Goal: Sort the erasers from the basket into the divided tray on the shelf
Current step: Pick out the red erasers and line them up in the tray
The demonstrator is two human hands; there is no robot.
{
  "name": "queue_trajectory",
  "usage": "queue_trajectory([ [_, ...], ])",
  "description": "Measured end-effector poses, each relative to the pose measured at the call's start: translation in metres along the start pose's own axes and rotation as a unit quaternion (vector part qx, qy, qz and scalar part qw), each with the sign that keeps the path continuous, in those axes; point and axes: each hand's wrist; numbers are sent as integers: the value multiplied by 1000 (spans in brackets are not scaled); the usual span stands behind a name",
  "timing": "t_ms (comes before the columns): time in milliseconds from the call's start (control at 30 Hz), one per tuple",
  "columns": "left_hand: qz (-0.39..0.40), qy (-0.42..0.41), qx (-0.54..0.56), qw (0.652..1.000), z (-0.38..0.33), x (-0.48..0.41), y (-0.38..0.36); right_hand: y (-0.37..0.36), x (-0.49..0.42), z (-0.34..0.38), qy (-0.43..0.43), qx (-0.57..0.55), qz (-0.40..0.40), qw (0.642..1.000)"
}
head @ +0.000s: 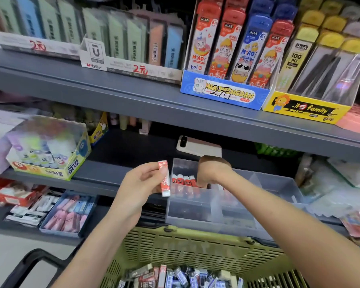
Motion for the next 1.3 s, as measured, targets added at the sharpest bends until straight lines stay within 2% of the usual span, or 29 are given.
queue_trajectory([
  [200,6,2,61,998,2,-1,1,-6,-3,3,29,24,49,998],
  [333,14,-6,59,998,4,-2,2,-10,-3,1,11,-31,15,999],
  [467,18,-9,53,998,6,-1,3,-14,-7,0,-2,-103,25,994],
  [567,19,-7,48,999,7,0,3,-21,-6,3,-28,-91,-55,994],
  [633,18,-8,44,999,8,-1,4,-23,-5,4,-50,-93,-82,991],
  [933,14,1,53,998,9,0,5,-17,1,2,-68,-98,-50,992],
  [1233,25,-1,52,998,7,0,4,-16,13,2,-16,-47,-77,996],
  [1300,25,-1,44,999,6,0,2,-14,22,-4,36,-76,-129,988],
])
Point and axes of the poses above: each hand's wrist, its own x-axis away from the middle knuckle, its own y-axis out of the back of the hand, z = x × y, and after that the axes turned 9 degrees about -y, right-handed
